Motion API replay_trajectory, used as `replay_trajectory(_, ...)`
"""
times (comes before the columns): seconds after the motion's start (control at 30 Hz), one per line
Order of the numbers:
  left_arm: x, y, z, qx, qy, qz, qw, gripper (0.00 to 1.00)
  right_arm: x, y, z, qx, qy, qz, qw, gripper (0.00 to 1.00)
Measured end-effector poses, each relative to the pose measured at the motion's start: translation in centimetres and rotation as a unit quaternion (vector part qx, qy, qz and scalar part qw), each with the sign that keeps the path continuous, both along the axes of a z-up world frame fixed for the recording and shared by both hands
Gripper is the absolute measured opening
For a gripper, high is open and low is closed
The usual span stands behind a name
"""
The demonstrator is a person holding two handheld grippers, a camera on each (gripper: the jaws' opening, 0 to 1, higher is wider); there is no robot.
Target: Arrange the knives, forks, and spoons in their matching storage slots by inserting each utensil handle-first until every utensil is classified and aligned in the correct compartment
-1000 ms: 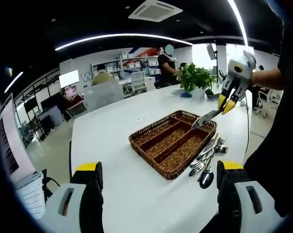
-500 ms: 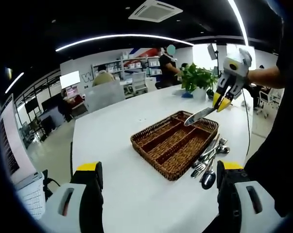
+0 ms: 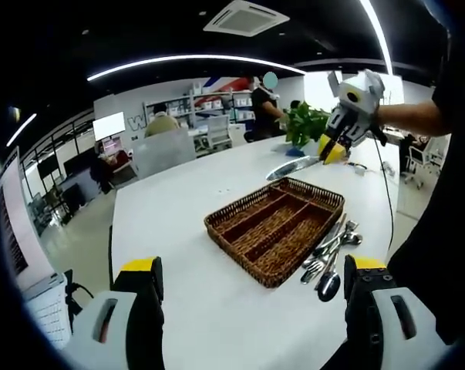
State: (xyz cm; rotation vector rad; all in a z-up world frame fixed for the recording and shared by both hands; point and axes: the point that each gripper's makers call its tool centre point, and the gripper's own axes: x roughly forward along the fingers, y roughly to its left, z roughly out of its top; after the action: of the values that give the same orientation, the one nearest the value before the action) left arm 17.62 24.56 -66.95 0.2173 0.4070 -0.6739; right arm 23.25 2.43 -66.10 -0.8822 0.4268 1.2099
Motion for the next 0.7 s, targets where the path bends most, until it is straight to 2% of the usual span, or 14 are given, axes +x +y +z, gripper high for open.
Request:
replay_trajectory(0.1,-0.1,-0.2,0.2,-0.009,0.000,0.000,1.0000,0.99,0.6,-0.1,0.2,-0.004,-0.004,-0.002,1.0000,0.04)
replay_trajectory(0.3,-0.3,0.0,-0.2,-0.004,0.001,0.002,1.0000,0.99,1.4,0.0,0.8,0.006,-0.004,-0.001,1.0000,0.04)
replay_trajectory(0.7,-0.4,-0.3,-0.3,-0.007,0.002,-0.001,1.0000,0.99,2.6,-0.1,1.6,0.003,-0.017,-0.001,0.9999,0.04)
